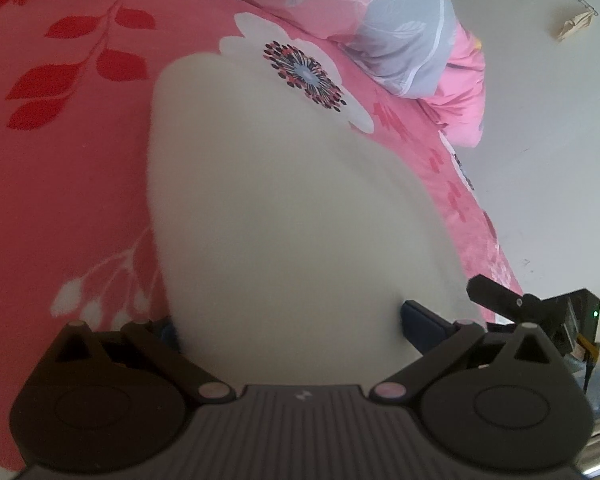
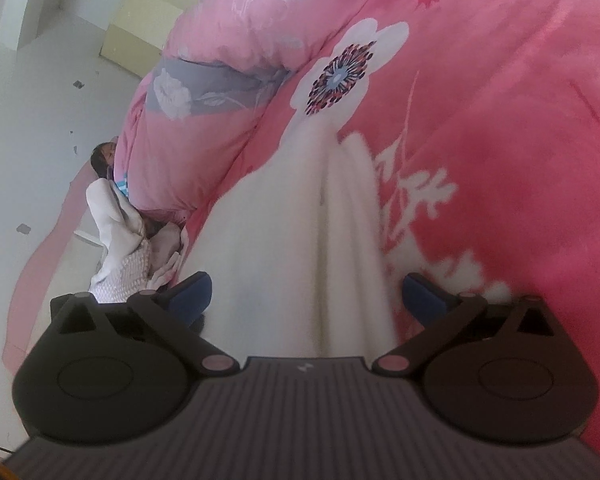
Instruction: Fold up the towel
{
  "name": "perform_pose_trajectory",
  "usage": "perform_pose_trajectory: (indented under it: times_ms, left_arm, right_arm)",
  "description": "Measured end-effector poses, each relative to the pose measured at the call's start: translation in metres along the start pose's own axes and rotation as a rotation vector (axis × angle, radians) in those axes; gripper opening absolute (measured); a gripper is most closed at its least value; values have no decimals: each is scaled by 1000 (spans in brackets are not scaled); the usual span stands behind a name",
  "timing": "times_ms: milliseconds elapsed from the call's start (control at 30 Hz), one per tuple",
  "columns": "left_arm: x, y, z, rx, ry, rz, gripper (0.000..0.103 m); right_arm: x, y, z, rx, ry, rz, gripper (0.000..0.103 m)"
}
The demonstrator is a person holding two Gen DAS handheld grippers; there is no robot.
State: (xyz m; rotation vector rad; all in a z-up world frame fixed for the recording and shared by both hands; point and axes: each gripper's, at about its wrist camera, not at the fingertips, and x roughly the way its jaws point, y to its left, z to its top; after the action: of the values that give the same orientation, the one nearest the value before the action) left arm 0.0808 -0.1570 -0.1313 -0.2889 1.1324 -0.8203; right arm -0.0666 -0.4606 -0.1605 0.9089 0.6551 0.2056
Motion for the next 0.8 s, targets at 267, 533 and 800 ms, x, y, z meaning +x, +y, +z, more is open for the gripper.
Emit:
perform_pose_trajectory:
  times_ms: [267,533,800]
  left_arm:
    - [2,-3,0,14,0,21,103]
    - [1,-4,-4,1,-21,29,103]
    - [1,-1,-2,1,-16,15,103]
  right_arm:
    - [21,12,9,-91,70,-44,102]
    - [28,23,11,-166,152,-94,102]
    - [34,33,16,-192,217,-147,102]
